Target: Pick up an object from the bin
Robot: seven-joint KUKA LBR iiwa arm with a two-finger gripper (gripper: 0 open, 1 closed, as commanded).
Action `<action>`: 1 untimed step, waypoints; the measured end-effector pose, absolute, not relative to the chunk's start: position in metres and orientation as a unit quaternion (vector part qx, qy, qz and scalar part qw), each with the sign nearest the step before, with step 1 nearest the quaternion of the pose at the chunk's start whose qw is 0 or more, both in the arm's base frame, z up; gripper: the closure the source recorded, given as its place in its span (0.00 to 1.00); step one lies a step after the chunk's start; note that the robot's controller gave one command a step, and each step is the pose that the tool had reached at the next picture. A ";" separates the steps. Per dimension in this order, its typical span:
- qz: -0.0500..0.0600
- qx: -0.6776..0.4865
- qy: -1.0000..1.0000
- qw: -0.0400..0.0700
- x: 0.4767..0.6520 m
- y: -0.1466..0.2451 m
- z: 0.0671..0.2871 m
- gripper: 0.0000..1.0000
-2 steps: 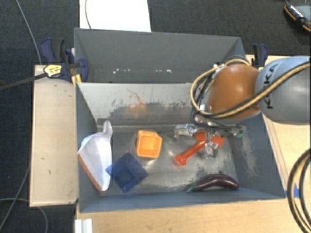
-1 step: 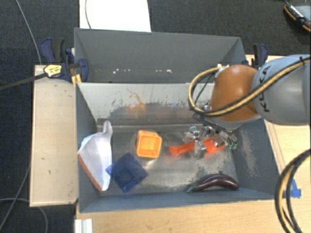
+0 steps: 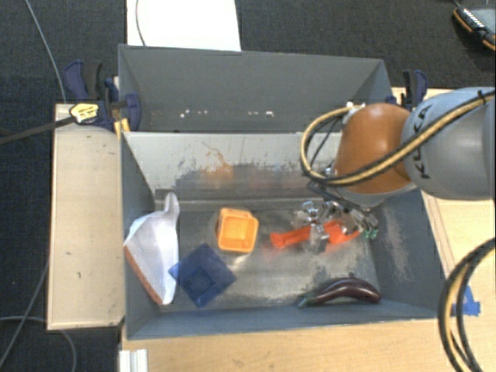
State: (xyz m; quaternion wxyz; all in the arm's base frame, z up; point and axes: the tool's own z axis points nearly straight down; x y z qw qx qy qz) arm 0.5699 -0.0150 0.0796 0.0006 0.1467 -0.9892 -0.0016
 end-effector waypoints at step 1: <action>-0.002 0.147 -0.989 -0.001 0.570 -0.015 0.093 1.00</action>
Offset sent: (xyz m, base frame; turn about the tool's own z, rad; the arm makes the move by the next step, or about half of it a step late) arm -0.0004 0.0002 0.0212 -0.0002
